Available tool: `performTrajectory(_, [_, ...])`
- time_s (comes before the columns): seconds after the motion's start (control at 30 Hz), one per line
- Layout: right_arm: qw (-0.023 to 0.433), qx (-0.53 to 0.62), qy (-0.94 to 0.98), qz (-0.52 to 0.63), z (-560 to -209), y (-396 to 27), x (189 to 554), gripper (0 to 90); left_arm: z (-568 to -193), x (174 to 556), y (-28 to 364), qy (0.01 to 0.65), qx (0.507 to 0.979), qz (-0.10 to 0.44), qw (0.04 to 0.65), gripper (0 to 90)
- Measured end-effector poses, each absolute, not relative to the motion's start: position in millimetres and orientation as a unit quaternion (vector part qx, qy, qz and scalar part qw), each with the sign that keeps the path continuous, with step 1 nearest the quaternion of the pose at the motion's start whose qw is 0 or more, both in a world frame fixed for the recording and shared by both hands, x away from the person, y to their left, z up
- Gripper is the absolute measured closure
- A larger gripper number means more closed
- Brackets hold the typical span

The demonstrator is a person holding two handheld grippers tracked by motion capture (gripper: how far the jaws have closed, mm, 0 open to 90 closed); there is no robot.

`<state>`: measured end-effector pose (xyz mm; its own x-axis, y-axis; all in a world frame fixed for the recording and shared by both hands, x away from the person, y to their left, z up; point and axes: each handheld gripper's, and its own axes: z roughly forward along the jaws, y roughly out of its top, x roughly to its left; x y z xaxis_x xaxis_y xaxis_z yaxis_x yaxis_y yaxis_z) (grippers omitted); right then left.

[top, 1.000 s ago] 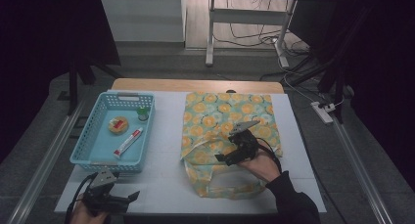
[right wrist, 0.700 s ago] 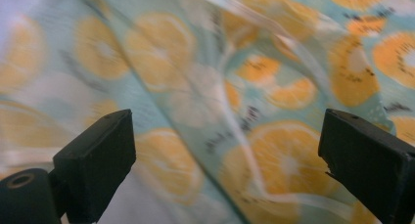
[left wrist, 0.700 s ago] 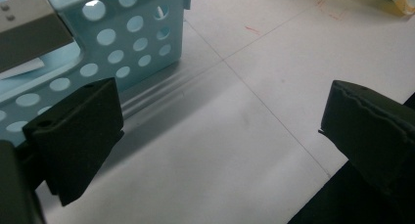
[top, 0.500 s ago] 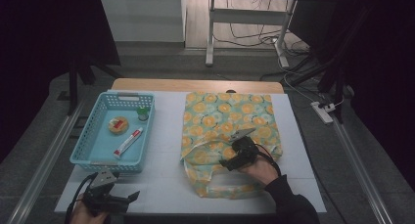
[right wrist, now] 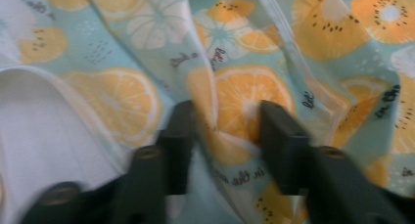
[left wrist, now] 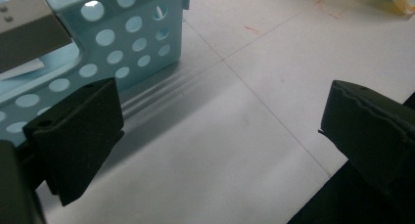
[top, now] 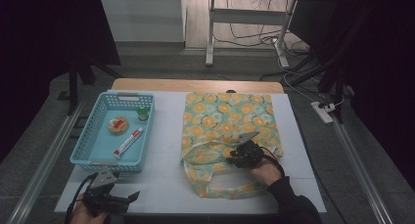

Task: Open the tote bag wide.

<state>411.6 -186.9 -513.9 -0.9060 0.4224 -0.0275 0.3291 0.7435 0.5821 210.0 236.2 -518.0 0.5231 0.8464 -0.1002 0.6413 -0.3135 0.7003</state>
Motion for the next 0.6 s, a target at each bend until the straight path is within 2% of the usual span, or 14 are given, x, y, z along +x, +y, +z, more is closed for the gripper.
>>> performTrajectory(0.07, [0.077, 0.202, 0.931, 0.294, -513.6, -186.4, 411.4, 77.0, -518.1, 210.0, 236.1, 0.466, 0.797, 0.145, 0.354, 2.4])
performTrajectory(0.1, [0.073, 0.202, 0.931, 0.294, -513.2, -186.1, 411.9, 86.0, -518.0, 210.0, 236.1, 0.466, 0.798, 0.145, 0.354, 2.4])
performTrajectory(0.2, [0.069, 0.201, 0.932, 0.292, -512.6, -186.2, 412.6, 89.8, -518.0, 210.0, 236.1, 0.466, 0.798, 0.145, 0.354, 2.4])
performTrajectory(0.6, [0.039, 0.223, 0.917, 0.329, -500.9, -183.3, 414.0, 90.0, -518.2, 210.0, 236.1, 0.467, 0.797, 0.145, 0.354, 2.4])
